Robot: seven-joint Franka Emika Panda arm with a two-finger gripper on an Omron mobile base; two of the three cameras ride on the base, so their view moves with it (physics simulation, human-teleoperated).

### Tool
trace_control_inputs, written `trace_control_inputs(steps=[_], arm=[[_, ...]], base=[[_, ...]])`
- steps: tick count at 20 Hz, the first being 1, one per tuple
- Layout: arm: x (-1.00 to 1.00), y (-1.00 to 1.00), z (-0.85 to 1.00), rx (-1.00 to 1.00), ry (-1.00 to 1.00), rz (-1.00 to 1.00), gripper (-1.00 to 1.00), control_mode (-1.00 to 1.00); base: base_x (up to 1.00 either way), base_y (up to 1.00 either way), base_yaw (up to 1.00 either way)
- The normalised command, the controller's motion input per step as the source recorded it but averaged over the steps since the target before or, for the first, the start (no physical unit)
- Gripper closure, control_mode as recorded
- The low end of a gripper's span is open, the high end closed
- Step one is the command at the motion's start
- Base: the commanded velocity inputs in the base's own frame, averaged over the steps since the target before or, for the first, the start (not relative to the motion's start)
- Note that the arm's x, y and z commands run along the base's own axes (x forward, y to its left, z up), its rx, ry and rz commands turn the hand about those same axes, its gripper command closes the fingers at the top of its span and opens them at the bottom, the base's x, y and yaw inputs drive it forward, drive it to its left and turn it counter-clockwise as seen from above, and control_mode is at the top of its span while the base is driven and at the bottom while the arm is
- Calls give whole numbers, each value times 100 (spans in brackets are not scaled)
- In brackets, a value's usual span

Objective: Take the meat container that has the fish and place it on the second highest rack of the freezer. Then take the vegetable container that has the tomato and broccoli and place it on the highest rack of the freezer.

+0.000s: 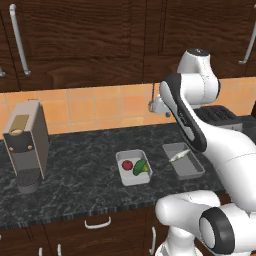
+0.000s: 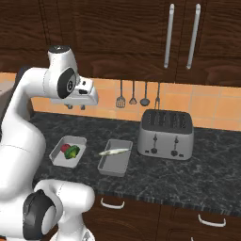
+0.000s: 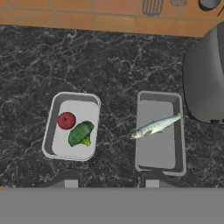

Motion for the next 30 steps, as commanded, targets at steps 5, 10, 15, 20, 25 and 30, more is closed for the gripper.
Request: trace_control_inputs(steps=[5,10,15,20,25,30], arm=[[-35,27,-26,-2,-5,2,-100,-100],[-64,-16,-97,6,0,-55,-100,-100],[-2,-48,-75,13,16,-85,-100,-100],[-12,-94,-70,43,17,-59,-100,-100],[-21,-42,-25,44,8,-40,-100,-100],[0,0,-48,29,12,-20,-100,-100]], base=[[0,0,0],[0,0,0],[0,0,0],[0,0,0],[0,0,0],[0,0,0]])
